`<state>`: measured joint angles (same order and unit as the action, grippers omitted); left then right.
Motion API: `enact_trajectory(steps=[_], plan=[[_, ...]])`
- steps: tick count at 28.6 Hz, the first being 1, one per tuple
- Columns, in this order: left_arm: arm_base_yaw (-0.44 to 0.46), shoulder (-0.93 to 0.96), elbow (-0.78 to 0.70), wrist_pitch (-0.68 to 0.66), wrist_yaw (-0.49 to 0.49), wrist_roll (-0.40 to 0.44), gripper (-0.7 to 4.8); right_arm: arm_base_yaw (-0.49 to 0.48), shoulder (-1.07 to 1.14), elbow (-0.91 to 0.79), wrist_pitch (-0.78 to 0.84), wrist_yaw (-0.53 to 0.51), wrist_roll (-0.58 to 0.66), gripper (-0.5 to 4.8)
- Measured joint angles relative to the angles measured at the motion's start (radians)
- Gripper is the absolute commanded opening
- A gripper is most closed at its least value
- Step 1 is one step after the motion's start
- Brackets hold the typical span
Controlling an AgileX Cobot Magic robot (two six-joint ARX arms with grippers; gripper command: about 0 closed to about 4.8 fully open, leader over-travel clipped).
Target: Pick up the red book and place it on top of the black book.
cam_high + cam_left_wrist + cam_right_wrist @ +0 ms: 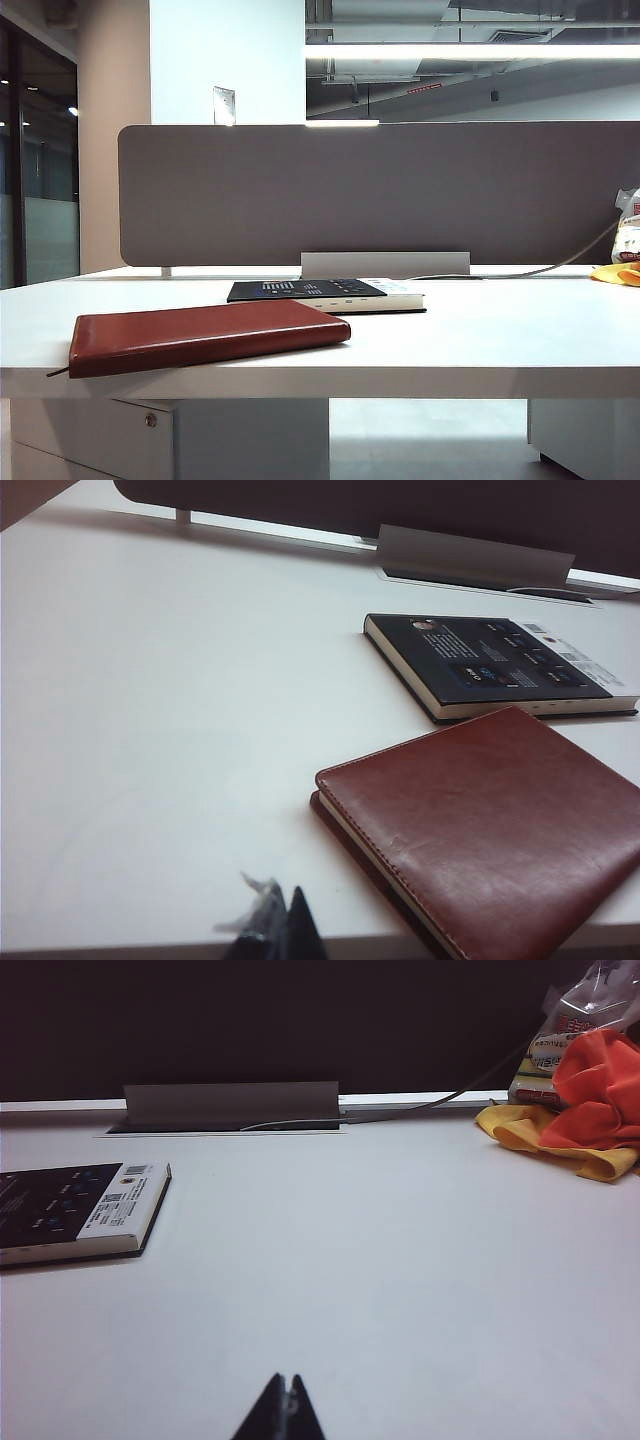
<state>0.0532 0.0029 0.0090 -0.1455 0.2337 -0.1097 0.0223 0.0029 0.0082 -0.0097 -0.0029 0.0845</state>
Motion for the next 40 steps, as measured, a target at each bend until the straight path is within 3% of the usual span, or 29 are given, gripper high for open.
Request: enact_trajectory(steps=[3,6,10,17,25,34,40], plan=[[0.0,0.0,0.0,0.0,0.0,0.0,-0.03,0.0,0.0,0.0,-0.003,-0.065,0.059,0.0],[0.0,0.0,0.0,0.0,0.001,0.0,-0.03,0.0,0.0,0.0,-0.049,-0.211,0.122,0.0],[0.0,0.0,0.0,0.0,0.001,-0.001,-0.03,0.0,0.0,0.0,-0.126,-0.284,0.173,-0.01],[0.0,0.0,0.0,0.0,0.003,-0.041,-0.03,0.003,0.005,0.131,-0.253,-0.289,0.214,0.0],[0.0,0.0,0.0,0.0,0.002,-0.041,-0.03,0.003,0.205,0.246,-0.285,-0.338,0.293,-0.01],[0.0,0.0,0.0,0.0,0.003,-0.041,-0.03,0.029,0.442,0.467,-0.263,-0.342,0.244,-0.01],[0.0,0.0,0.0,0.0,0.006,-0.053,-0.03,0.029,0.543,0.641,-0.368,-0.4,0.194,-0.01]])
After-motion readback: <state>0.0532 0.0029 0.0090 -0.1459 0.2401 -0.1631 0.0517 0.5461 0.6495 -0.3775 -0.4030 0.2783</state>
